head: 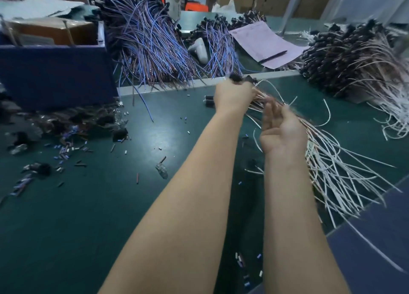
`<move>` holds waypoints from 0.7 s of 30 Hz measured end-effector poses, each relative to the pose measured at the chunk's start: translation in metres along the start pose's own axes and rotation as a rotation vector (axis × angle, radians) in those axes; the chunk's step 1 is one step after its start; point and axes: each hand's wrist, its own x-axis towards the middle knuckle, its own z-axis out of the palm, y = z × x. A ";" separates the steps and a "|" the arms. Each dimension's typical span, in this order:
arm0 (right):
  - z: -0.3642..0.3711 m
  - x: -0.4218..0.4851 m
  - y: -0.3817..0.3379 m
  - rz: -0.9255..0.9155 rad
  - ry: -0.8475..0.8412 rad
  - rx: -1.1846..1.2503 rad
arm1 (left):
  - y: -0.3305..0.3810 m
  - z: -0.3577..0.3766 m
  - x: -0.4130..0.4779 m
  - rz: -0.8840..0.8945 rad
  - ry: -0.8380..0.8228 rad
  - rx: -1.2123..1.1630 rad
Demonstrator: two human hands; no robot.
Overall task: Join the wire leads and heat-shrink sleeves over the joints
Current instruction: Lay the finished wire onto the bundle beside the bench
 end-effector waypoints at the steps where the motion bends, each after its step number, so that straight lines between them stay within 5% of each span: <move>1: 0.001 -0.001 0.006 0.066 0.014 -0.017 | -0.009 -0.001 0.001 -0.040 0.012 0.077; 11: 0.005 -0.007 0.026 0.170 -0.061 -0.212 | -0.017 -0.016 -0.003 -0.013 -0.085 0.258; 21: 0.070 -0.072 0.093 0.135 -0.452 -0.491 | 0.021 -0.123 -0.038 0.221 0.274 0.006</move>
